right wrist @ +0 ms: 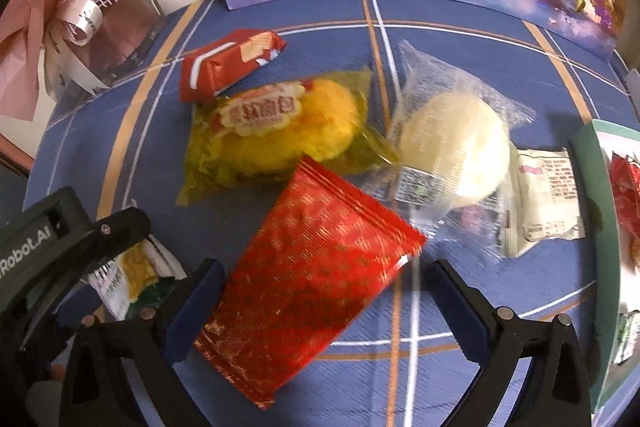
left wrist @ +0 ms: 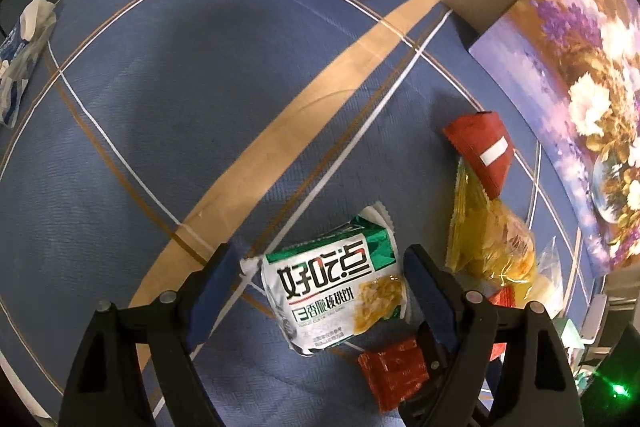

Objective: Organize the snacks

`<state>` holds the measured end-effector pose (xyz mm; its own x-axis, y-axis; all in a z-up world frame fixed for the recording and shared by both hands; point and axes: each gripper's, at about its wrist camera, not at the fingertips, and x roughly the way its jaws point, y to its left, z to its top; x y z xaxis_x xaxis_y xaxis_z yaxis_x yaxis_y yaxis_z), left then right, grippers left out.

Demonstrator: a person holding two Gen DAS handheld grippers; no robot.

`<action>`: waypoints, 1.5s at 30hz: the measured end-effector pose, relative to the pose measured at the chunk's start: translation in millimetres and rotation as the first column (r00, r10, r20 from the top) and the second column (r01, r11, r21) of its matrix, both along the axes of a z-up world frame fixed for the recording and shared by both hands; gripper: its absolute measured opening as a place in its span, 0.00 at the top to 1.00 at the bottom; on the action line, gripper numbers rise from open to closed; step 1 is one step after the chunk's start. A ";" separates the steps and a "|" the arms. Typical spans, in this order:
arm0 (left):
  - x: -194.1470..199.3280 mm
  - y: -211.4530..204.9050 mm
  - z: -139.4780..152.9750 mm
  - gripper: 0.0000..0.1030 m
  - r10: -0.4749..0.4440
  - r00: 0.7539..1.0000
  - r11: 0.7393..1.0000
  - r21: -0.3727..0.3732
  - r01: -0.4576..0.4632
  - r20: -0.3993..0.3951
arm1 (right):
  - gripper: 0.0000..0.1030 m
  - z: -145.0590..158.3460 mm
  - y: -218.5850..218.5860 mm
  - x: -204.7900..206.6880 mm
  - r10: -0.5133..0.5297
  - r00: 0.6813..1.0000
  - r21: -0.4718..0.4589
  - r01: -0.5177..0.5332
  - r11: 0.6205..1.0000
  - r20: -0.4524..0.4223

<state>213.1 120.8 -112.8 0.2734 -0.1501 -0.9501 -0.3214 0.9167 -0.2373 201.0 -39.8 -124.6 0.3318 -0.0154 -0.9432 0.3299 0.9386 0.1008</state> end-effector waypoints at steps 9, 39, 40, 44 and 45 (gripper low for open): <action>-7.5 -5.8 -1.6 0.21 0.013 1.000 1.000 0.010 -0.013 -0.015 | 0.08 0.8 3.7 -3.9 0.032 0.998 -0.038 -0.034 0.999 -0.047; -74.9 -43.4 45.6 0.39 -0.069 0.996 0.991 -0.109 0.075 0.052 | 0.51 44.5 -55.0 -92.3 -0.012 1.000 0.112 0.012 0.994 0.006; -75.4 -45.1 51.7 0.39 -0.072 0.995 0.991 -0.109 0.079 0.067 | 0.51 50.5 -61.1 -97.4 -0.022 1.000 0.119 0.020 0.993 0.018; -83.0 -53.2 78.0 0.39 -0.086 0.987 0.989 -0.105 0.101 0.135 | 0.54 74.5 -84.9 -118.8 -0.066 0.996 0.140 0.056 0.988 0.065; -85.9 -55.4 84.3 0.39 -0.090 0.985 0.989 -0.105 0.106 0.150 | 0.55 79.6 -90.1 -121.6 -0.078 0.994 0.140 0.067 0.988 0.077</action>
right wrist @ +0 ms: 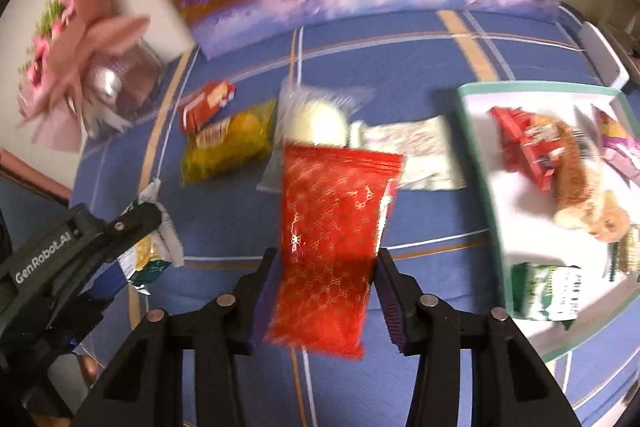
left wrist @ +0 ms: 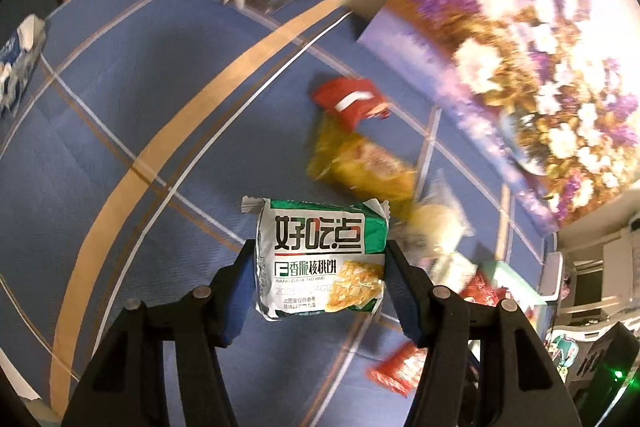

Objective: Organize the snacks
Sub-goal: 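Grasp the red patterned bag with the right gripper while the left holds the biscuit pack, then lift the red bag and green biscuit pack above the pile with both grippers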

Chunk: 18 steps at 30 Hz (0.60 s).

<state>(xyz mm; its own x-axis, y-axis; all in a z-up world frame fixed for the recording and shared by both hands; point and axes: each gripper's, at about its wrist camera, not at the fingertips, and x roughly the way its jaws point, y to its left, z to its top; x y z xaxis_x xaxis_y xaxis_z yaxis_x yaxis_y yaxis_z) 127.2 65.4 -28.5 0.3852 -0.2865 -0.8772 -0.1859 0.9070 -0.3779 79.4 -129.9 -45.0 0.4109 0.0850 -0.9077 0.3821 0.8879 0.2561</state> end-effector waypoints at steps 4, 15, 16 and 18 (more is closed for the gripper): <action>4.2 -18.4 14.7 0.39 -0.020 0.999 1.000 -0.002 0.020 0.045 | 0.58 16.6 -21.1 -4.0 -0.037 0.998 -0.006 0.037 0.999 0.043; 8.4 -43.5 -4.6 0.39 -0.040 0.999 0.998 0.051 0.040 -0.011 | 0.58 -10.7 -38.5 17.7 -0.062 0.998 0.076 0.062 0.995 0.006; 8.6 -43.5 -8.6 0.39 -0.038 0.999 0.998 0.049 0.039 -0.025 | 0.58 -14.9 -36.4 20.7 -0.054 0.999 0.080 0.054 0.995 -0.001; 9.2 -44.4 -15.1 0.39 -0.033 0.998 0.998 0.043 0.035 -0.045 | 0.58 -22.4 -32.3 24.9 -0.039 0.999 0.082 0.040 0.996 -0.016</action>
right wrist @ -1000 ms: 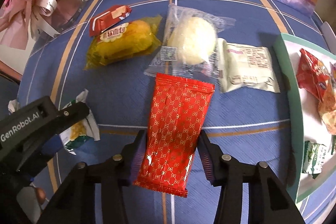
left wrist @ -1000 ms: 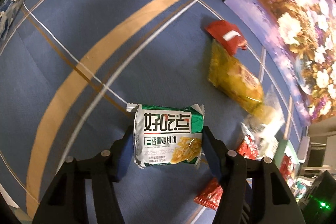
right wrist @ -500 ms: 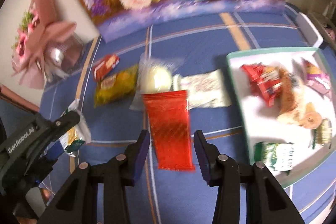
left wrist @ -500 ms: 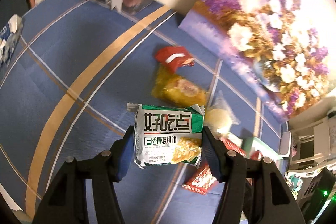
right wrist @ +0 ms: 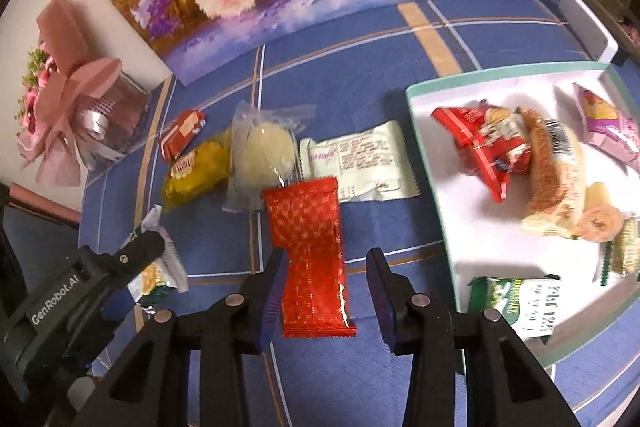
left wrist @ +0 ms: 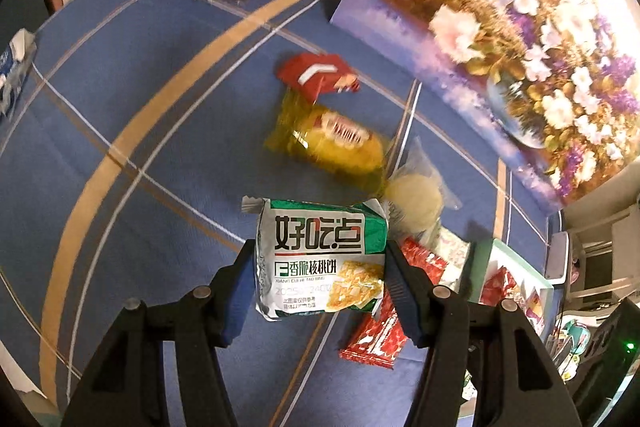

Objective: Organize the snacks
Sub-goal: 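Lift the red bag and green biscuit pack above the pile with both grippers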

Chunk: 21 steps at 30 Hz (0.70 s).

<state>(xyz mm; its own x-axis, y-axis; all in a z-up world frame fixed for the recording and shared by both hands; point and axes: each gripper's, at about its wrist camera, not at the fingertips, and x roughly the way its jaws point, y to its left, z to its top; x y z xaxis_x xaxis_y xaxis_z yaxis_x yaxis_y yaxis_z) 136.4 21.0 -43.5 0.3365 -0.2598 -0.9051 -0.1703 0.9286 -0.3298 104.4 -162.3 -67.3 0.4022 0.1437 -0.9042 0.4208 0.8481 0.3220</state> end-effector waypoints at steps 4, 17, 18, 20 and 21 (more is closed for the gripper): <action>-0.1 -2.0 -14.2 0.39 0.005 0.999 1.000 0.015 -0.005 -0.040 | 0.41 -12.5 4.6 4.4 0.012 1.000 0.003 -0.011 1.000 -0.025; 3.1 20.7 -46.3 0.39 0.072 0.991 0.997 0.025 -0.070 -0.117 | 0.34 -37.3 30.3 23.3 0.073 0.995 -0.022 -0.075 0.997 -0.068; 2.9 22.1 -47.1 0.39 0.074 0.990 0.997 0.024 -0.071 -0.119 | 0.34 -40.1 33.4 25.0 0.080 0.994 -0.031 -0.083 0.996 -0.077; 2.2 22.7 -49.0 0.39 0.073 0.989 0.997 0.025 -0.071 -0.125 | 0.34 -44.6 39.4 28.5 0.093 0.991 -0.057 -0.098 0.993 -0.094; 1.8 22.6 -50.4 0.39 0.072 0.989 0.997 0.026 -0.069 -0.128 | 0.34 -47.0 42.7 30.1 0.101 0.989 -0.080 -0.109 0.991 -0.105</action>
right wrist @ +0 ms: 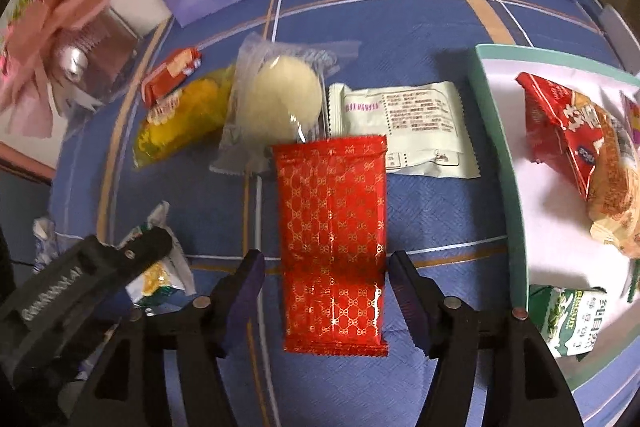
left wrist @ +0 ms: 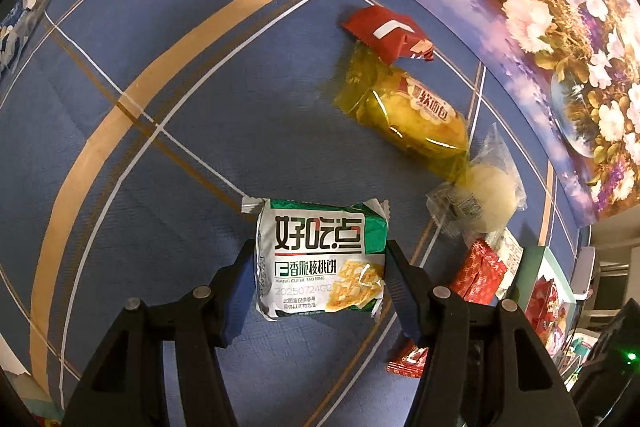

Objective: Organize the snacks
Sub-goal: 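Lift the red bag and green biscuit pack above the pile with both grippers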

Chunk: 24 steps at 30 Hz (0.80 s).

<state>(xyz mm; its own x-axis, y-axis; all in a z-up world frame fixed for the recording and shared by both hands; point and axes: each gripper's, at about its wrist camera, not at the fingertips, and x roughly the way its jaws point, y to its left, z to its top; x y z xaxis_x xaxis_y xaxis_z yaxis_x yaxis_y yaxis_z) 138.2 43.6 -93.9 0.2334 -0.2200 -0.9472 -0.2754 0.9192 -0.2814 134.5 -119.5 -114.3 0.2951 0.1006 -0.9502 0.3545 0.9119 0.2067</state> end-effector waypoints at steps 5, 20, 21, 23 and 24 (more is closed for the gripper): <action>1.8 -2.4 -5.1 0.39 -0.006 1.000 1.000 0.006 0.006 -0.018 | 0.34 -8.3 12.3 6.4 0.034 0.999 -0.092 -0.037 0.995 -0.030; 7.6 -10.1 -11.8 0.39 -0.006 1.000 1.000 0.019 0.006 -0.022 | 0.34 -14.8 35.0 8.3 0.068 0.997 -0.191 -0.071 0.979 -0.024; 7.5 -10.1 -11.9 0.39 -0.006 1.000 1.000 0.019 0.006 -0.022 | 0.36 -14.5 33.0 6.9 0.064 0.998 -0.187 -0.067 0.980 -0.022; 7.1 -9.2 -11.6 0.39 -0.005 1.000 1.000 0.018 0.006 -0.022 | 0.42 -12.5 24.1 0.8 0.055 0.998 -0.182 -0.058 0.982 -0.021; 7.3 -9.6 -11.6 0.39 -0.004 1.000 1.000 0.017 0.005 -0.022 | 0.47 -11.1 19.4 -0.6 0.044 0.999 -0.179 -0.047 0.983 -0.022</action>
